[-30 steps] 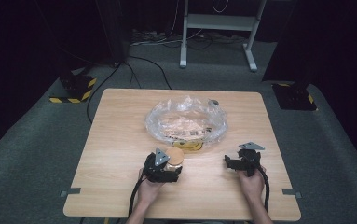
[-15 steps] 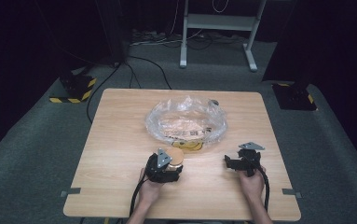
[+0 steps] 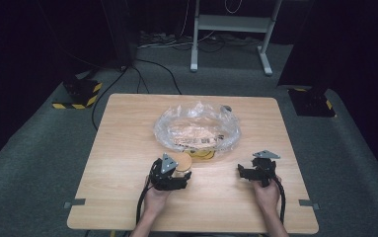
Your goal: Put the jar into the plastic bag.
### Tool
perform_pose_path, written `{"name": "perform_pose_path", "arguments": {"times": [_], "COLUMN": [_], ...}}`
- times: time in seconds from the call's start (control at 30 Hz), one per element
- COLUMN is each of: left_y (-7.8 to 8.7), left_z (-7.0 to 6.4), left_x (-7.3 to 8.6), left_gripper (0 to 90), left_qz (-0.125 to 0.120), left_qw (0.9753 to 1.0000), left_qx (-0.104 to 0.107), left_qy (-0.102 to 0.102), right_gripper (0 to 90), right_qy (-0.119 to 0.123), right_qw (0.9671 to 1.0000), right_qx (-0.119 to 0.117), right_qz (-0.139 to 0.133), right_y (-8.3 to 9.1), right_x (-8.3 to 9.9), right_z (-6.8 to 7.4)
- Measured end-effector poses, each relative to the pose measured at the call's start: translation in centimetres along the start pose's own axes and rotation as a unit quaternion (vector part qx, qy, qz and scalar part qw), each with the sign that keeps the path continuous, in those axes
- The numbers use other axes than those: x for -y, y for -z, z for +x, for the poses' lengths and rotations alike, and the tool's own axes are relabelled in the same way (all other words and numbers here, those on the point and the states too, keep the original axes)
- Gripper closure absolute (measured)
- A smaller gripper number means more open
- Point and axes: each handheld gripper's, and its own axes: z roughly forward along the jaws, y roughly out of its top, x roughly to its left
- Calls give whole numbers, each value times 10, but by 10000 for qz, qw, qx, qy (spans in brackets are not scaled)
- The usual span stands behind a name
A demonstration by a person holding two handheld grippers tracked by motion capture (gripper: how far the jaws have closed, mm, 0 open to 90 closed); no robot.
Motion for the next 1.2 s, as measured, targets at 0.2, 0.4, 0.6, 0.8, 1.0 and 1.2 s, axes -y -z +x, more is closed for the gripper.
{"name": "perform_pose_path", "arguments": {"times": [0.2, 0.4, 0.6, 0.8, 1.0, 1.2], "left_y": [2, 1, -1, -6, -12, -20], "left_z": [1, 0, -1, 1, 4, 7], "left_x": [-11, -25, -43, -61, -71, -80], "left_gripper": [254, 254, 254, 254, 254, 254], "left_qz": [9, 27, -29, -91, -98, -77], "left_qw": [10000, 9999, 9999, 9999, 9998, 9999], "left_qx": [52, 133, 146, 111, 84, -16], "left_qy": [69, 58, 17, 88, 148, 82], "right_gripper": [79, 79, 79, 79, 79, 79], "right_qy": [-3, 1, -2, -4, 1, 0], "right_qw": [10000, 10000, 10000, 10000, 10000, 10000], "right_qx": [0, 0, -1, -1, 0, -1], "right_qz": [3, 1, 3, 4, 1, 1], "right_y": [0, 0, 0, 0, 0, 0], "right_x": [0, 0, 0, 0, 0, 0], "right_z": [0, 0, 0, 0, 0, 0]}}
